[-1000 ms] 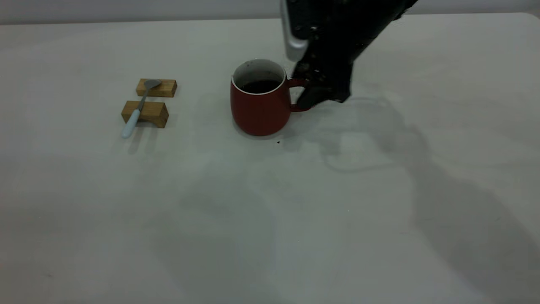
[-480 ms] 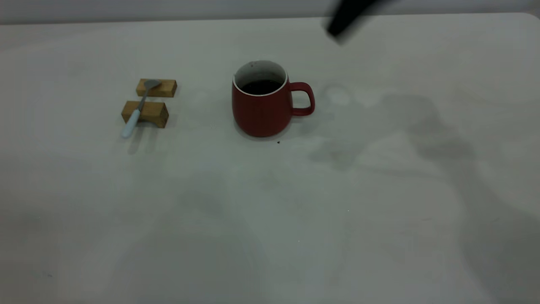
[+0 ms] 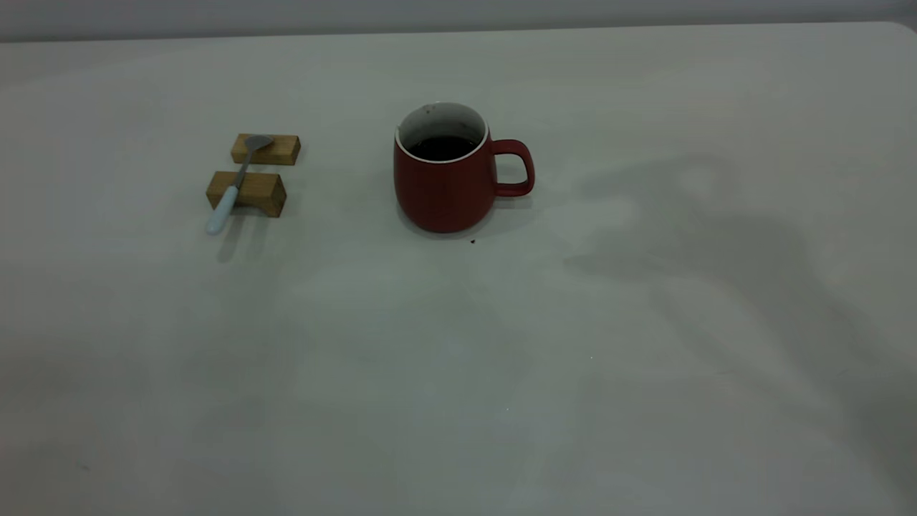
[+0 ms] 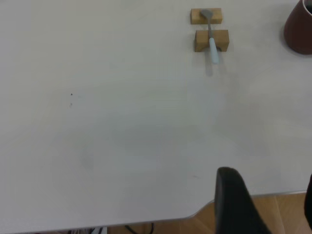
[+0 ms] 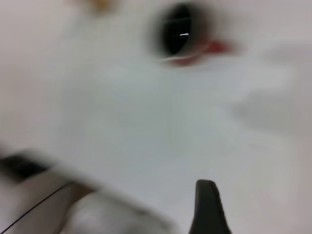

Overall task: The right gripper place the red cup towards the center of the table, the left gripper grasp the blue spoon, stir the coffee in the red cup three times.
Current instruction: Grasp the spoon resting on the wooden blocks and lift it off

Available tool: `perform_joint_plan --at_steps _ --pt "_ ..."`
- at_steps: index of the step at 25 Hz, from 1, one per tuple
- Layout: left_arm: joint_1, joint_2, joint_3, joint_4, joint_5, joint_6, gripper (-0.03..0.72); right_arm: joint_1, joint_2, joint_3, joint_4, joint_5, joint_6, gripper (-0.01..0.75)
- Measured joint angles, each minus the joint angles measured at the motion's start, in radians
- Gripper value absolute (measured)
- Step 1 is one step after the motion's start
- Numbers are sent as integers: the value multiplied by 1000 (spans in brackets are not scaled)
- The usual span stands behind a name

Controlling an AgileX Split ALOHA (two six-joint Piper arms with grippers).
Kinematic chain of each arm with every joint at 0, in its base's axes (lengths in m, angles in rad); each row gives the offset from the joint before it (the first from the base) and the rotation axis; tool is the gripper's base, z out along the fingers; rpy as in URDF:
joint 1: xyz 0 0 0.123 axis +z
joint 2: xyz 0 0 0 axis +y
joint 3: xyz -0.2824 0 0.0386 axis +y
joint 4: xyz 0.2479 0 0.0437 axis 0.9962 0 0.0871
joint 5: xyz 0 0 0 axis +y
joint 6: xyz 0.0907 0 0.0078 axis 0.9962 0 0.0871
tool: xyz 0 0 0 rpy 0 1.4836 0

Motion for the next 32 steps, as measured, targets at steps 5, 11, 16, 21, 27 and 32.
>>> perform_joint_plan --at_steps 5,11,16,21,27,32 --pt "0 0 0 0 0 0 423 -2 -238 120 -180 4 95 572" --pt "0 0 0 0 0 0 423 -13 -581 558 -190 1 87 572" --pt "0 0 0 0 0 0 423 -117 -861 960 -190 -108 86 572" --pt "0 0 0 0 0 -1 423 -162 -1125 1155 -197 -140 86 572" --pt "0 0 0 0 0 -1 423 -163 -1438 1185 -227 -119 85 572" --pt "0 0 0 0 0 -1 423 -211 -1653 1185 -251 -104 85 572"
